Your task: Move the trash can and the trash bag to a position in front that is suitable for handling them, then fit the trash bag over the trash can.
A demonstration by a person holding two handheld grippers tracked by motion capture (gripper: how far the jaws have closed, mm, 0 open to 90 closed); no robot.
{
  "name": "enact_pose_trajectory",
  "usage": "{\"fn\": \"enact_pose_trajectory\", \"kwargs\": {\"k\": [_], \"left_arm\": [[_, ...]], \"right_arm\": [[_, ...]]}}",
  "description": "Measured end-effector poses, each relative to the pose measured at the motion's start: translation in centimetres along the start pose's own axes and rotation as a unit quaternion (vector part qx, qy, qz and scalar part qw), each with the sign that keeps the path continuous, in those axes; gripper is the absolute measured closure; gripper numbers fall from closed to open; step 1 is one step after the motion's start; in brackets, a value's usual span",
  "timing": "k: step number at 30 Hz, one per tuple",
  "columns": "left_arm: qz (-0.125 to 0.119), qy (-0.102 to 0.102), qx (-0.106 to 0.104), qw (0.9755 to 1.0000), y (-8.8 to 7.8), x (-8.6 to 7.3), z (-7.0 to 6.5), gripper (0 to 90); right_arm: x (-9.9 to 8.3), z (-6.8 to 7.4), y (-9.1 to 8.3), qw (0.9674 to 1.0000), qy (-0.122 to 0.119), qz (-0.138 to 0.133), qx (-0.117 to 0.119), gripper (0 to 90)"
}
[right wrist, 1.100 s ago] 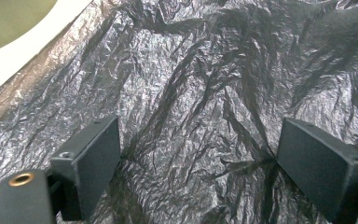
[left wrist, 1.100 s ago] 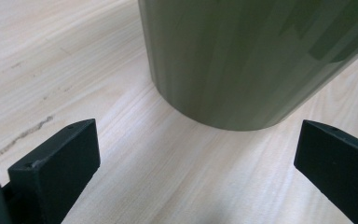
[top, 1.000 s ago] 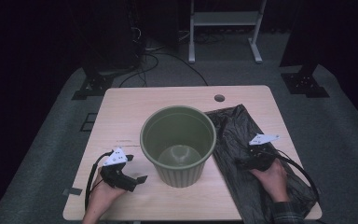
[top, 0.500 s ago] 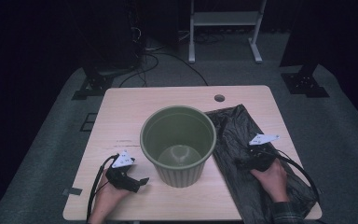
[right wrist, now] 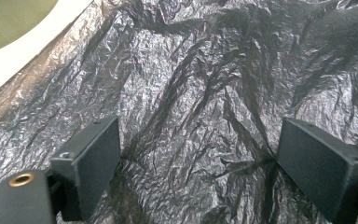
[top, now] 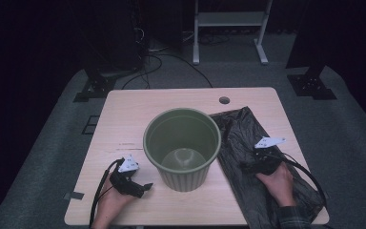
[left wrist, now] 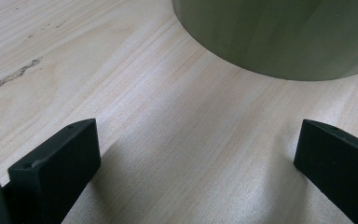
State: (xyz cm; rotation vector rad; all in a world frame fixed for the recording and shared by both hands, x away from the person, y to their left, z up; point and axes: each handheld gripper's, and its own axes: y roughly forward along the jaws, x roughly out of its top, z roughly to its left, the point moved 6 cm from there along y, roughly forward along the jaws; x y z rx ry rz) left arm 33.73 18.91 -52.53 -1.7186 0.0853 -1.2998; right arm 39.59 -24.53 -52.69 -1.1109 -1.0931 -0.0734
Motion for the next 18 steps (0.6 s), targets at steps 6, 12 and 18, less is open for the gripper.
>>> {"fn": "enact_pose_trajectory", "kwargs": {"k": [6,12,18], "left_arm": [[0.0,0.0,0.0,1.0,0.0,0.0,0.0,0.0],[0.0,0.0,0.0,1.0,0.0,0.0,0.0,0.0],[0.0,0.0,0.0,1.0,0.0,0.0,0.0,0.0]], "right_arm": [[0.0,0.0,-0.1,0.9999,-0.012,-0.002,-0.01,12.0],[0.4,-0.7,-1.3,0.9996,-0.01,-0.004,-0.025,11.8],[0.4,-1.9,-2.5,0.9991,0.004,0.007,-0.041,10.3]]}}
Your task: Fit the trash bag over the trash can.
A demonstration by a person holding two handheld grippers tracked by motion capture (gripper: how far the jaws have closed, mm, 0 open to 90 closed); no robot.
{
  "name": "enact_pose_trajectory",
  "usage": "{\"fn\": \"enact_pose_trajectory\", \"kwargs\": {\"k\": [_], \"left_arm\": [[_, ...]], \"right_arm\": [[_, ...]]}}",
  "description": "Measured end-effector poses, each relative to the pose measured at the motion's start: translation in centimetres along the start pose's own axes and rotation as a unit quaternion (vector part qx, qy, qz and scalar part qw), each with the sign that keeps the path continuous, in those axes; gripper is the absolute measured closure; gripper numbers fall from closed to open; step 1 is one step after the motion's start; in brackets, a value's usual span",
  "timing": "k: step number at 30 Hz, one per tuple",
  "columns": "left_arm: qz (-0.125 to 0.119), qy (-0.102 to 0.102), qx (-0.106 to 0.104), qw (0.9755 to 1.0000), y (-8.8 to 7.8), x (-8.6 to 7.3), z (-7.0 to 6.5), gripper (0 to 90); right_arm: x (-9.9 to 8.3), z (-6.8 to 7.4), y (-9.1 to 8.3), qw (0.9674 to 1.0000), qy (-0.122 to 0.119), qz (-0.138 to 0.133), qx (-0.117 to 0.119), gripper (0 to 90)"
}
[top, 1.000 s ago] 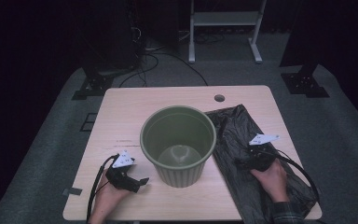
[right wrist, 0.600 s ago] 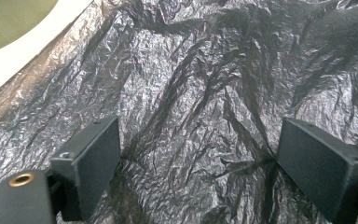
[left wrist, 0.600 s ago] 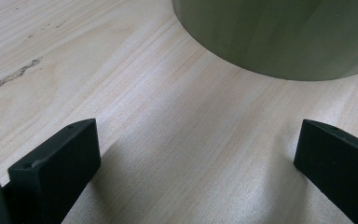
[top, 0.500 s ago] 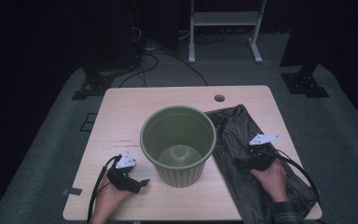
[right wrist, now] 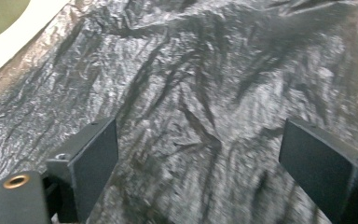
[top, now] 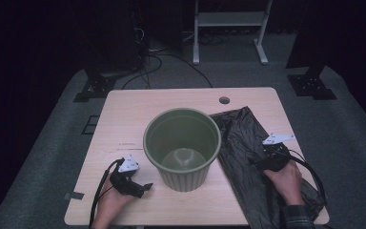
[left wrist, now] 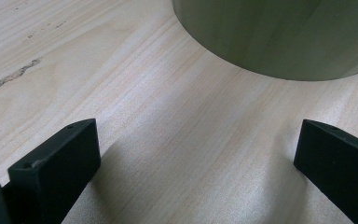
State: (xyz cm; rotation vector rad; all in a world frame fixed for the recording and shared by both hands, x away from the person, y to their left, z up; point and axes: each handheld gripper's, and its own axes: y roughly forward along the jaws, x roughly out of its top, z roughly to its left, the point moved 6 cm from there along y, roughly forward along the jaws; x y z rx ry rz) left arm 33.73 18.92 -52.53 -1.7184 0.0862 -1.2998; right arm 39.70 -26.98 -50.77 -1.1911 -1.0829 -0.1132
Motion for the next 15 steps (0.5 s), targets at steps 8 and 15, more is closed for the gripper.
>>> {"fn": "enact_pose_trajectory", "kwargs": {"k": [8,15], "left_arm": [[0.0,0.0,0.0,1.0,0.0,0.0,0.0,0.0],[0.0,0.0,0.0,1.0,0.0,0.0,0.0,0.0]], "right_arm": [[-1.1,-2.4,-1.5,0.9992,0.035,-0.002,-0.02,10.3],[-2.5,-4.2,-2.1,0.9974,0.064,0.004,-0.031,10.3]]}}
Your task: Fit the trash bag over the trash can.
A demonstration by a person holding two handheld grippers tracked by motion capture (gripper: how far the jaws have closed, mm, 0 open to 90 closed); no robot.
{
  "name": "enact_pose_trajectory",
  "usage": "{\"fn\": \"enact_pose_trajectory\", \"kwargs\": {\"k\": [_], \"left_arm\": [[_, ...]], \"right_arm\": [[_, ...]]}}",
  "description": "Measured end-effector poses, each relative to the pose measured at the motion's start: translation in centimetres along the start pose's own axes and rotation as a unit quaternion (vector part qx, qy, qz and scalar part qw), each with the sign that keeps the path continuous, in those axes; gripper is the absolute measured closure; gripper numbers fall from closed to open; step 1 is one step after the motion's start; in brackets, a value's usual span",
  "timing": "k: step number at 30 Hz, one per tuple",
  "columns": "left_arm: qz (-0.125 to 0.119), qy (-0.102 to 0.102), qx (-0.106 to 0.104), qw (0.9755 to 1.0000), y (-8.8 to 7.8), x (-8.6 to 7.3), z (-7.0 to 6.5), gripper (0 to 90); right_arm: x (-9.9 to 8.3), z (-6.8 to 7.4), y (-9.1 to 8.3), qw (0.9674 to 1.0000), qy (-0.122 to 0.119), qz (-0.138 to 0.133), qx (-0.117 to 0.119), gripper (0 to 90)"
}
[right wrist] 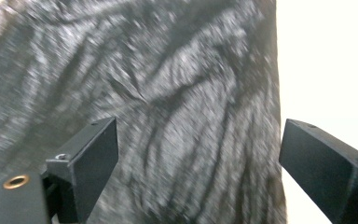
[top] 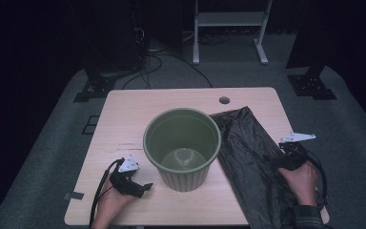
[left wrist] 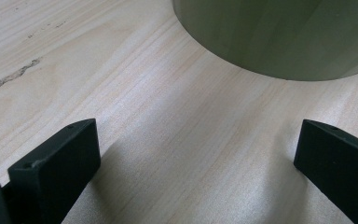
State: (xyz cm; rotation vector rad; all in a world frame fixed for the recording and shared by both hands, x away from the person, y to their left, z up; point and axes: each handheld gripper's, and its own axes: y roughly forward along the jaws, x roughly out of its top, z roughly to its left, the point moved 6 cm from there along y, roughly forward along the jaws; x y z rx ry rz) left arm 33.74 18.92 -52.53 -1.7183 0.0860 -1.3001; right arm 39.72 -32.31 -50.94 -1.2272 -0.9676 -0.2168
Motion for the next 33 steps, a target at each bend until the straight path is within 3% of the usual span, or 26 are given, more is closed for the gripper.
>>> {"fn": "enact_pose_trajectory", "kwargs": {"k": [5,11,33], "left_arm": [[0.0,0.0,0.0,1.0,0.0,0.0,0.0,0.0],[0.0,0.0,0.0,1.0,0.0,0.0,0.0,0.0],[0.0,0.0,0.0,1.0,0.0,0.0,0.0,0.0]], "right_arm": [[-1.0,-0.6,0.7,0.9998,0.012,0.017,0.0,10.3],[-1.1,-0.2,1.0,0.9996,0.014,0.019,0.013,9.8],[0.8,4.2,2.7,0.997,-0.005,0.019,0.075,9.8]]}}
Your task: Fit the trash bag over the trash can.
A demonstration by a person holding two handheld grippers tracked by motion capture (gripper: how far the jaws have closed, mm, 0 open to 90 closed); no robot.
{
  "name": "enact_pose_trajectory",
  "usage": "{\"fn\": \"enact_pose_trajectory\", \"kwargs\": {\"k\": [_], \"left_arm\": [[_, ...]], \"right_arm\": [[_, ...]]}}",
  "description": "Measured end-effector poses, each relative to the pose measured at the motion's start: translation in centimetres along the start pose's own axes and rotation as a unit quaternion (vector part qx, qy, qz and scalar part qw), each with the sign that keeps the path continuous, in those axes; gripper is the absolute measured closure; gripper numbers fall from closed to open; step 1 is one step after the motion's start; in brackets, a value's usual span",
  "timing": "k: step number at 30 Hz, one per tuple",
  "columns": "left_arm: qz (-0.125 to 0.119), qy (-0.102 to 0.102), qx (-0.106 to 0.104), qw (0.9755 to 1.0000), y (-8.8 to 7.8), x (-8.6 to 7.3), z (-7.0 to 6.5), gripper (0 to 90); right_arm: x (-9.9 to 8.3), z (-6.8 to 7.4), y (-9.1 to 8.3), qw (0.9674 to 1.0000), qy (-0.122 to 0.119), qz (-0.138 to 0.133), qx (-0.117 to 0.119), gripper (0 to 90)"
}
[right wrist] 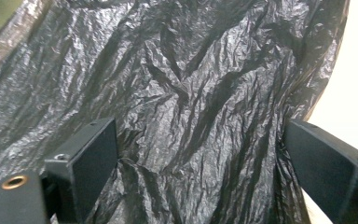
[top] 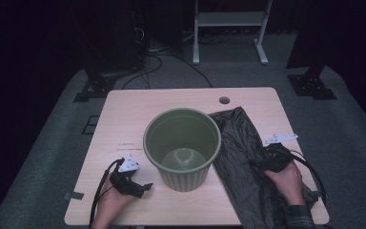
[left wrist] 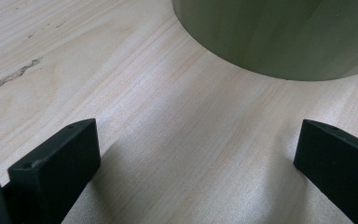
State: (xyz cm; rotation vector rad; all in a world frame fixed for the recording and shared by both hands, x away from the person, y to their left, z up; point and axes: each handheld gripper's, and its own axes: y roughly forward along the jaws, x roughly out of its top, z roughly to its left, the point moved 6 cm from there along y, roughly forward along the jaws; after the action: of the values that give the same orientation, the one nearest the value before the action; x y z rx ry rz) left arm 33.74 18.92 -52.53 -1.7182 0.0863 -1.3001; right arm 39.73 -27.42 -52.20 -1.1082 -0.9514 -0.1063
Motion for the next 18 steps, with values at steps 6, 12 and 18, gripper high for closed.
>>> {"fn": "enact_pose_trajectory", "kwargs": {"k": [6,12,18], "left_arm": [[0.0,0.0,0.0,1.0,0.0,0.0,0.0,0.0],[0.0,0.0,0.0,1.0,0.0,0.0,0.0,0.0],[0.0,0.0,0.0,1.0,0.0,0.0,0.0,0.0]], "right_arm": [[0.5,1.1,0.7,0.9999,-0.015,0.005,0.007,9.9],[0.9,2.0,1.1,0.9996,-0.021,0.01,0.015,10.0],[1.2,2.9,1.5,0.9993,-0.028,0.013,0.023,10.0]]}}
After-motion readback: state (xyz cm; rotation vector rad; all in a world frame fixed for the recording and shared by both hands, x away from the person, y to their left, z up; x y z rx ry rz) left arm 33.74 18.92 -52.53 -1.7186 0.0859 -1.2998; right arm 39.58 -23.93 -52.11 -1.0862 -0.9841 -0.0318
